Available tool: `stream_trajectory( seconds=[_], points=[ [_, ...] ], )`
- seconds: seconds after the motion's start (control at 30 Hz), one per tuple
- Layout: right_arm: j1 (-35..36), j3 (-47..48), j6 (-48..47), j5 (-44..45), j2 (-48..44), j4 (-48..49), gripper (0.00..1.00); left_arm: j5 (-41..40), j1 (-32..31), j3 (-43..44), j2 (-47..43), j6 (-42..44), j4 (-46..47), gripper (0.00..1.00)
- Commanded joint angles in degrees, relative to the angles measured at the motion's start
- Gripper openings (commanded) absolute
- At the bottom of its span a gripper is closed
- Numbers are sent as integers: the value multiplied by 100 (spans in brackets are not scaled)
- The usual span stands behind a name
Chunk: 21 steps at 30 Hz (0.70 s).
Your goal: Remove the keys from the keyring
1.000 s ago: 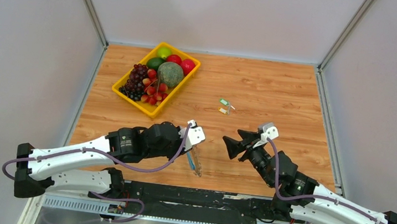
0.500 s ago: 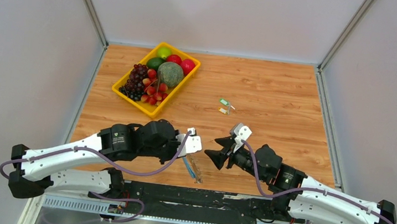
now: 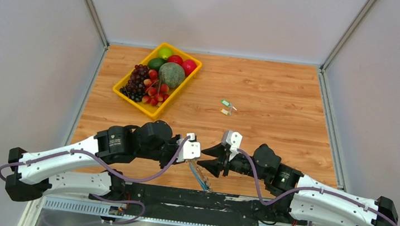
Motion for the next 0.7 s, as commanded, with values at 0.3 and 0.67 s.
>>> stream_trajectory(
  seconds=[0.3, 0.67],
  points=[
    [-7, 118, -10, -407, -155, 415, 42, 282, -29, 259, -11, -88, 428, 0],
    [-9, -91, 197, -210, -627, 353, 51, -465, -26, 774, 118, -1101, -100, 0]
  ],
)
